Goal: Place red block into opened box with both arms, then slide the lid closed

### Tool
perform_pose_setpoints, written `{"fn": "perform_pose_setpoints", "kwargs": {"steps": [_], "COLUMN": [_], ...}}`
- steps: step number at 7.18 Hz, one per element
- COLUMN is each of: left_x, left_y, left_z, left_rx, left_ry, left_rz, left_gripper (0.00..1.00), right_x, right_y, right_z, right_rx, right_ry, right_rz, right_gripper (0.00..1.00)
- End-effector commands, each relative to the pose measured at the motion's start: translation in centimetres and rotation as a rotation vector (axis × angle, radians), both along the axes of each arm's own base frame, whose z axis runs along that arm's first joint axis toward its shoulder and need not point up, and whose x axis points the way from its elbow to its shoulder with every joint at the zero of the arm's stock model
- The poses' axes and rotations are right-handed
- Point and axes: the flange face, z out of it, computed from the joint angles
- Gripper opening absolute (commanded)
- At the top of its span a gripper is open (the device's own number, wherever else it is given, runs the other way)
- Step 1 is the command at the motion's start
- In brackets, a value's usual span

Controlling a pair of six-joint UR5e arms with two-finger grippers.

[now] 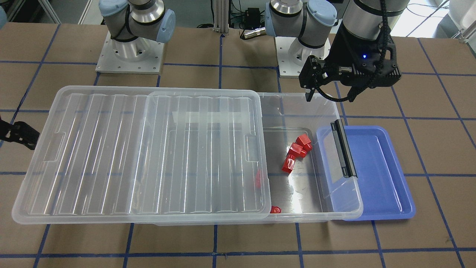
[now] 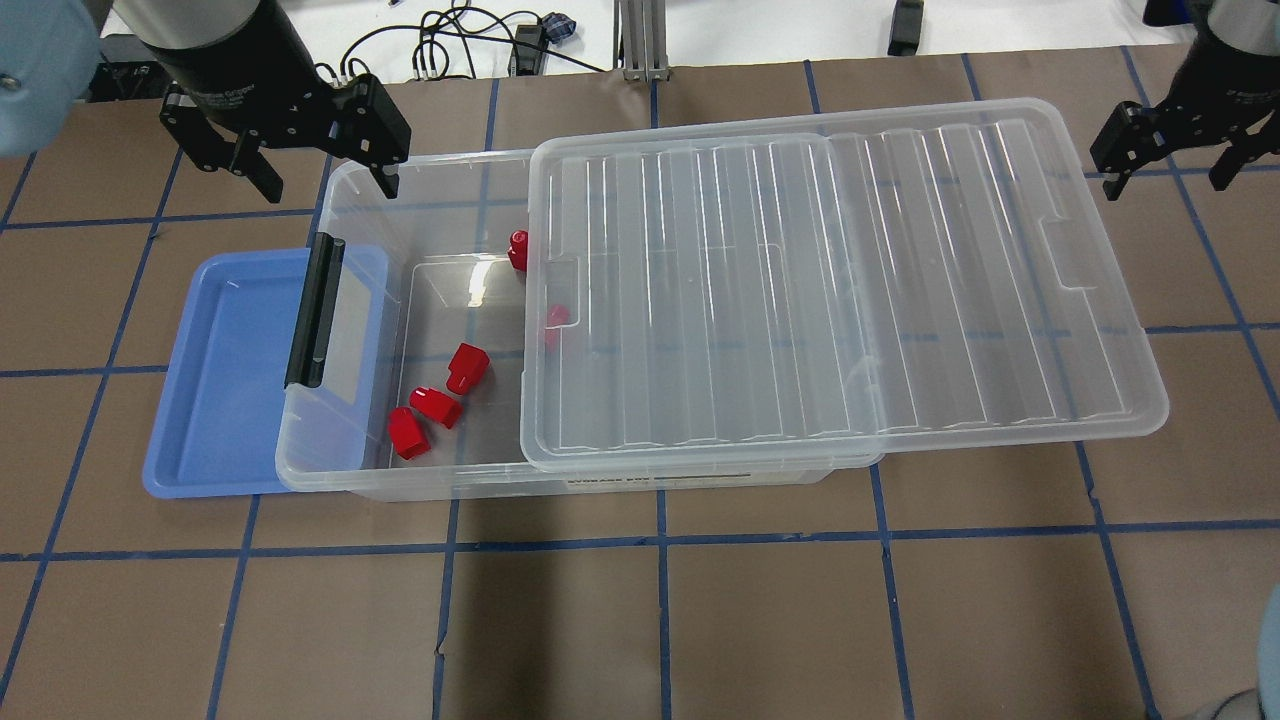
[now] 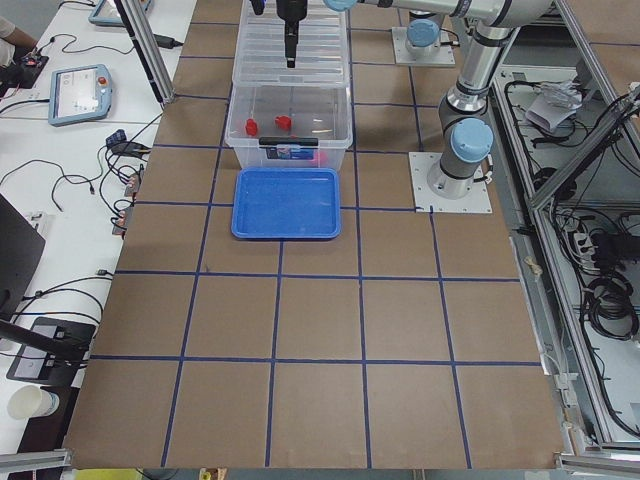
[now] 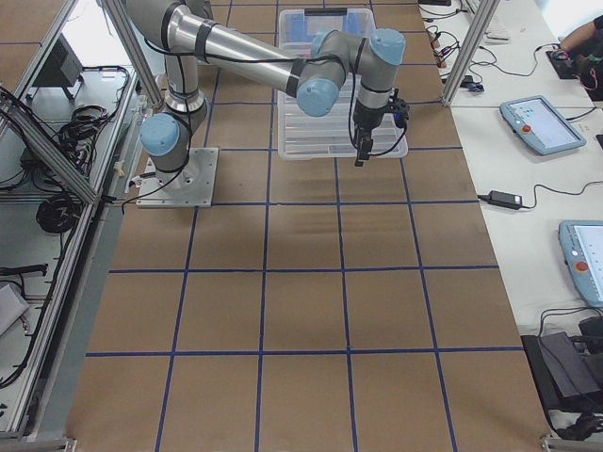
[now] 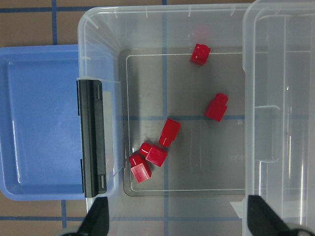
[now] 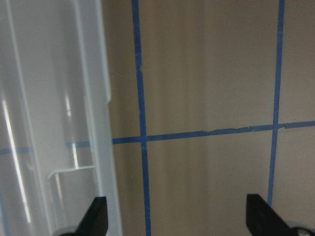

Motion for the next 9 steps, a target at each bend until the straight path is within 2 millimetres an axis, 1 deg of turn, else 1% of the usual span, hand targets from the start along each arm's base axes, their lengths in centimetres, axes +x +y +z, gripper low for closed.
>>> {"fn": "perform_pose_setpoints", "kwargs": {"steps": [1, 2, 3, 4, 5, 6, 7, 8, 9], "left_x": [0.0, 0.3, 0.2, 0.2, 0.1, 0.2, 0.1, 0.1, 0.2], "left_y": [-0.2, -0.4, 0.5, 0.9, 0.9, 1.0, 1.2, 0.8, 1.3], "left_z": [-1.1, -0.8, 0.3, 0.2, 0.3, 1.1, 1.4, 0.6, 0.7], "left_rx": [0.017, 0.010, -0.006, -0.003, -0.010, -0.027, -0.035, -0.018, -0.020], "left_ry": [-0.001, -0.010, -0.011, -0.011, -0.010, -0.011, -0.009, -0.010, -0.010], "left_rz": [-0.001, 0.004, -0.001, -0.001, -0.002, -0.002, -0.002, -0.002, -0.002], "left_gripper": [1.00, 1.00, 1.00, 1.00, 1.00, 1.00, 1.00, 1.00, 1.00], "right_x": [-2.5, -2.4, -2.2, -2.0, -1.8, -1.7, -1.6, -1.5, -0.9], "right_y": [-0.5, -0.3, 0.3, 0.8, 1.2, 1.5, 1.6, 1.7, 2.0], "right_z": [-2.3, -2.8, -3.2, -3.5, -4.1, -4.3, -4.0, -3.7, -3.5], "right_rx": [0.008, 0.020, 0.028, 0.046, 0.060, 0.065, 0.061, 0.058, 0.068], "right_ry": [-0.003, -0.007, -0.010, -0.018, -0.024, -0.028, -0.026, -0.026, -0.040], "right_rz": [0.007, 0.007, -0.005, -0.006, -0.006, -0.006, -0.005, -0.003, -0.001], "right_gripper": [1.00, 1.00, 1.00, 1.00, 1.00, 1.00, 1.00, 1.00, 1.00]}}
